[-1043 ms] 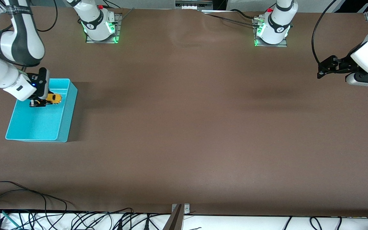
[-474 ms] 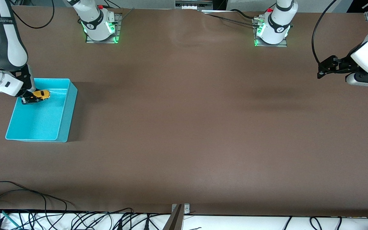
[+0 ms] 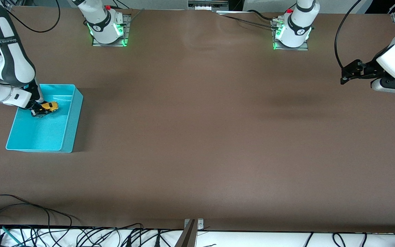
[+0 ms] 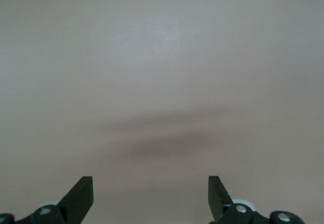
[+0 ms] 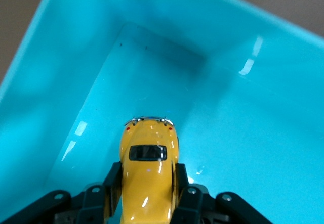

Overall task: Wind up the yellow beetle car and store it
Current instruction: 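Move the held car over the bin and lower it inside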

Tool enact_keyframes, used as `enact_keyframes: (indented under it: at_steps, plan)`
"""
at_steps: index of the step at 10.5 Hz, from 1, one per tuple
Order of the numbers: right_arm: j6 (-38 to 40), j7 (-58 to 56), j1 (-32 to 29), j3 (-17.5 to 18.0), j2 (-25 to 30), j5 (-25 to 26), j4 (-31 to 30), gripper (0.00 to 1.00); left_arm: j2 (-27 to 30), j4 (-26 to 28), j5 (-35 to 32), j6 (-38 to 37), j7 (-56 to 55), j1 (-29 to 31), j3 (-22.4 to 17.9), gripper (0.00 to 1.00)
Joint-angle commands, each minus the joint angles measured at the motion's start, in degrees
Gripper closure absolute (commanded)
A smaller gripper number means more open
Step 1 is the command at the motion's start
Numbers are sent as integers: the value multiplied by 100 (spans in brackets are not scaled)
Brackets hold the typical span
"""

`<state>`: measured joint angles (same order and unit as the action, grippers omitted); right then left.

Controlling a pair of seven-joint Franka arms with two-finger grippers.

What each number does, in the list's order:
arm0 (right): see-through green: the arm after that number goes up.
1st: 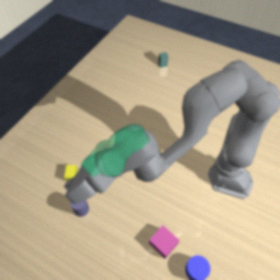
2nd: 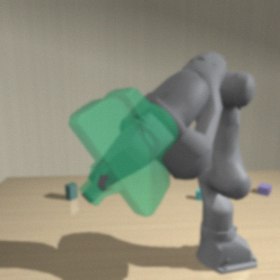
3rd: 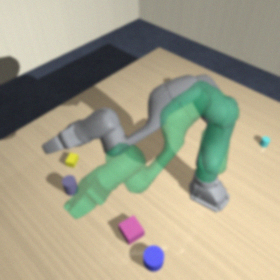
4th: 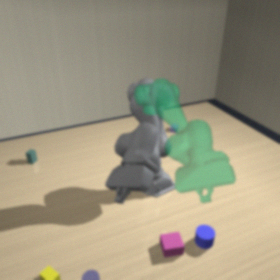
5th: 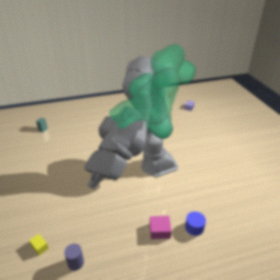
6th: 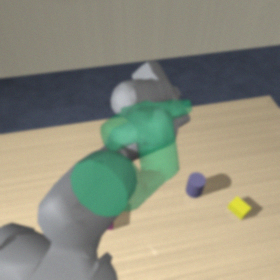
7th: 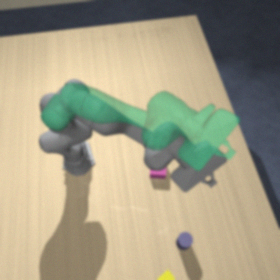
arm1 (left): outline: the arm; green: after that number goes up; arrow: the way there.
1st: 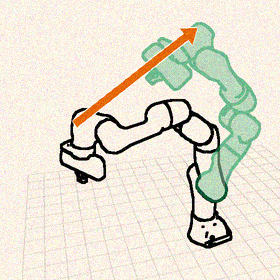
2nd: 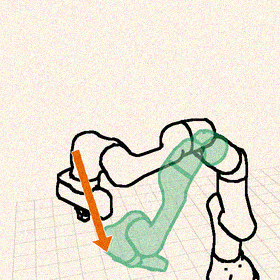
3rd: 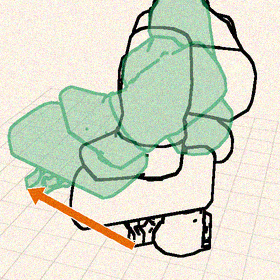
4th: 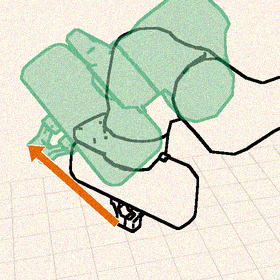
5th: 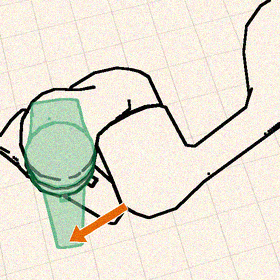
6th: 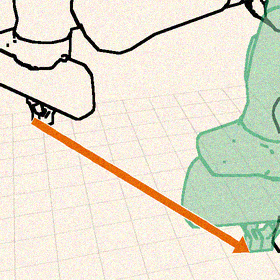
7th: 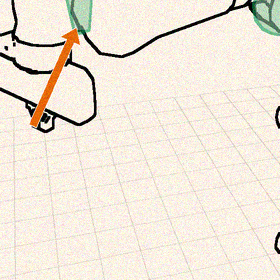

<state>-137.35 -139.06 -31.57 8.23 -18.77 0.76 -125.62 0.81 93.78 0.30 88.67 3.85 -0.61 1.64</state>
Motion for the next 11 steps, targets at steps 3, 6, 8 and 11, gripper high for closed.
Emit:
enact_keyframes:
  at_steps: [3, 6, 8, 11]
  plan:
    - [-64, -174, -253, 109, -144, -225, 20, 74, -55, -132, 14, -25, -34, 35, 30, 0]
    - [-11, -218, -271, 48, -259, -954, 29, 0, -55, -132, 31, -25, -34, 43, 30, 0]
    - [242, -113, -254, 56, -119, -973, 73, 0, -55, -132, 137, -25, -42, 104, 29, 0]
    - [945, 439, -219, 109, 118, -973, 389, 0, -55, -132, 137, -34, -42, 105, 30, 0]
